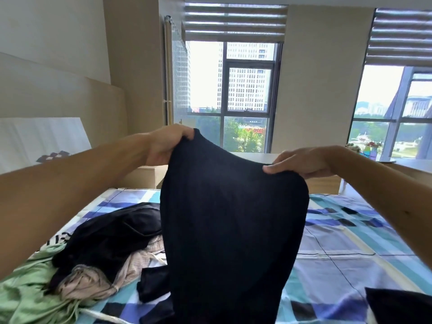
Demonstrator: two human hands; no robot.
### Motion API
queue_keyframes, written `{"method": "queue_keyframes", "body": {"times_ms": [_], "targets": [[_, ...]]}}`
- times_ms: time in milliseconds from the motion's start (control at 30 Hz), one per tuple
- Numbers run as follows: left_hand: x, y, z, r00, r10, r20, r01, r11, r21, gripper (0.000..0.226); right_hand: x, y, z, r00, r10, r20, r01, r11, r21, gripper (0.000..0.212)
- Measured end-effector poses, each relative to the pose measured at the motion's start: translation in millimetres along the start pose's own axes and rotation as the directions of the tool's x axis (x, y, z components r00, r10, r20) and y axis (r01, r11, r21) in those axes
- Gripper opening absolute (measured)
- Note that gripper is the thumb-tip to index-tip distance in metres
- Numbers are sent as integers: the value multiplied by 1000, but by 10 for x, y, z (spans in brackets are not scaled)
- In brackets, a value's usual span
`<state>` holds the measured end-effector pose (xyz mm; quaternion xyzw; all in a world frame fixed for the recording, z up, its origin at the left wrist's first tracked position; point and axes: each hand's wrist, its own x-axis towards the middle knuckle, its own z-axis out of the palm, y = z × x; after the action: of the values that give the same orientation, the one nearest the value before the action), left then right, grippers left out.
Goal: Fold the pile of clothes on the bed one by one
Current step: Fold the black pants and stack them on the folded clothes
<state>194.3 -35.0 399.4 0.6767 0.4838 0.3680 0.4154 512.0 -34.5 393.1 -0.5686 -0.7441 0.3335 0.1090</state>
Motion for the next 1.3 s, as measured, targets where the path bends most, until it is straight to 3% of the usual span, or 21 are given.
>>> {"method": "queue_keyframes", "body": {"times_ms": [100, 200, 300, 400, 467, 600, 700, 767, 800, 867, 933, 1000, 1100, 1167, 1300], "targets": [[62, -36, -38, 987, 143, 79, -162, 919, 359, 22, 126, 106, -3, 977, 22, -213, -14, 999, 40, 27], [58, -179, -169, 956, 237, 171, -282, 598, 750, 31, 195, 213, -47, 918, 91, -385, -63, 995, 83, 23], [30, -314, -152, 879, 389, 276, -435, 417, 798, 39, 234, 201, -45, 875, 155, -459, -124, 987, 97, 10], [-53, -270, 62, 749, 474, 464, -625, 271, 732, 43, 277, 192, -43, 860, 136, -492, -151, 989, 10, 18], [-72, -253, 126, 770, 365, 524, -621, 237, 747, 46, 265, 213, -39, 849, 104, -518, -159, 985, -63, 23], [35, -382, -90, 852, 198, 484, -510, 109, 854, 59, 237, 313, -74, 829, 45, -557, -156, 976, -153, 22], [-20, -429, -48, 904, 99, 416, -427, 147, 892, 47, 189, 365, -69, 887, 15, -461, -63, 994, -88, 20], [-49, -541, 126, 914, -15, 406, -399, 160, 903, 19, 156, 324, -71, 914, -42, -404, -8, 993, -122, 15], [-50, -615, 205, 916, -27, 400, -392, 151, 908, 17, 142, 297, -77, 920, -78, -384, 26, 990, -139, 15], [-47, -772, 274, 918, 46, 395, -397, 151, 905, 41, 102, 269, -102, 928, -162, -335, 115, 981, -155, 23], [-33, -859, 280, 895, 217, 390, -442, 302, 845, 48, 24, 303, -129, 918, -272, -290, 230, 958, -172, 39], [-37, -867, 265, 883, 350, 314, -462, 527, 713, 46, -79, 386, -125, 899, -353, -261, 313, 932, -183, 50], [-54, -918, 207, 917, 378, 128, -394, 805, 443, 48, -134, 571, -67, 914, -361, -183, 367, 930, -2, 34], [-73, -967, 188, 936, 345, 72, -348, 876, 335, 42, -129, 677, 26, 938, -330, -107, 329, 944, -24, 25], [-74, -1104, 271, 966, 248, 80, -260, 917, 302, 22, 84, 899, 355, 957, -275, -95, 217, 893, -394, 33]]}}
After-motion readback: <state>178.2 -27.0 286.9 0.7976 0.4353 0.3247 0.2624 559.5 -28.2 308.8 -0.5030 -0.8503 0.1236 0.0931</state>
